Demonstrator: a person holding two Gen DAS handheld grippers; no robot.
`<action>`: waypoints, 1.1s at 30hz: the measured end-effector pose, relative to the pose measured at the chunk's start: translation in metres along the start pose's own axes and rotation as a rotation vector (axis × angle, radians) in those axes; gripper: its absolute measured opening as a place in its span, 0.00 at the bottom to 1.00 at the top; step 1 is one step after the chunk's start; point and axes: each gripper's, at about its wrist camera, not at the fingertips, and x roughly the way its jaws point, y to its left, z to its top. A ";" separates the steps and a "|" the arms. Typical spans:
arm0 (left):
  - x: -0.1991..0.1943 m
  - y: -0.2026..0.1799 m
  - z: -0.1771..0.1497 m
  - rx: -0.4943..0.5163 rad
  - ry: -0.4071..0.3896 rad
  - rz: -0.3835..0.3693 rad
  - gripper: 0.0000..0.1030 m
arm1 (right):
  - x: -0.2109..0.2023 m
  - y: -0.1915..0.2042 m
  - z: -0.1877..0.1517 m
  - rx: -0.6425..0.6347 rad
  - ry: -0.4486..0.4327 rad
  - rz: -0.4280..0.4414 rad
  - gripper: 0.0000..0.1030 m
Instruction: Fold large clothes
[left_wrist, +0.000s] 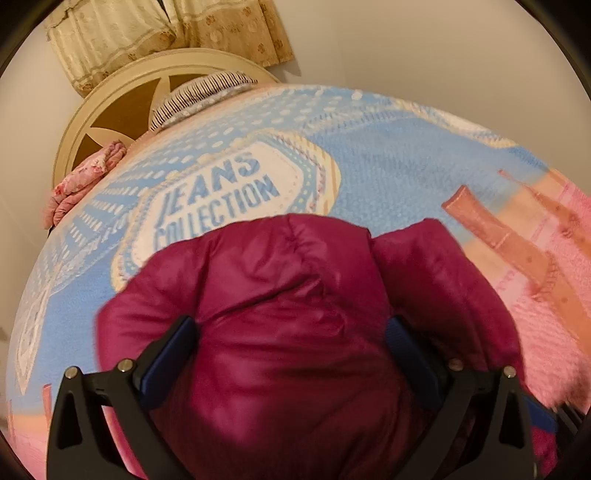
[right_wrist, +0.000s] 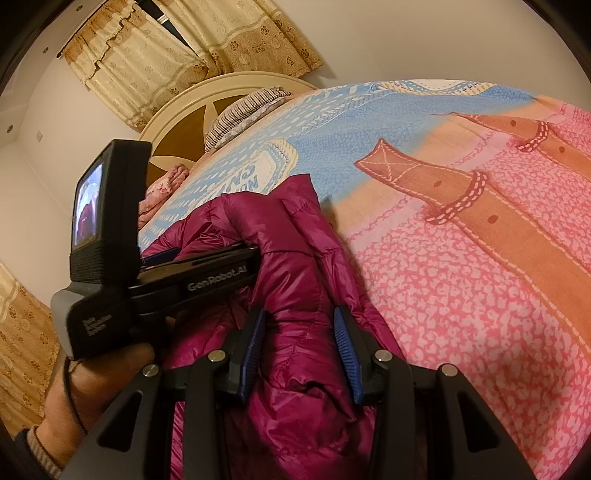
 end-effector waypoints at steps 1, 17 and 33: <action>-0.016 0.008 -0.003 -0.026 -0.029 -0.013 1.00 | -0.001 -0.002 0.001 0.003 0.006 0.013 0.39; -0.071 0.110 -0.120 -0.354 -0.067 -0.343 1.00 | -0.023 -0.002 0.061 -0.067 0.144 0.159 0.92; -0.058 0.101 -0.129 -0.480 -0.055 -0.565 0.53 | 0.017 -0.024 0.035 -0.053 0.334 0.355 0.39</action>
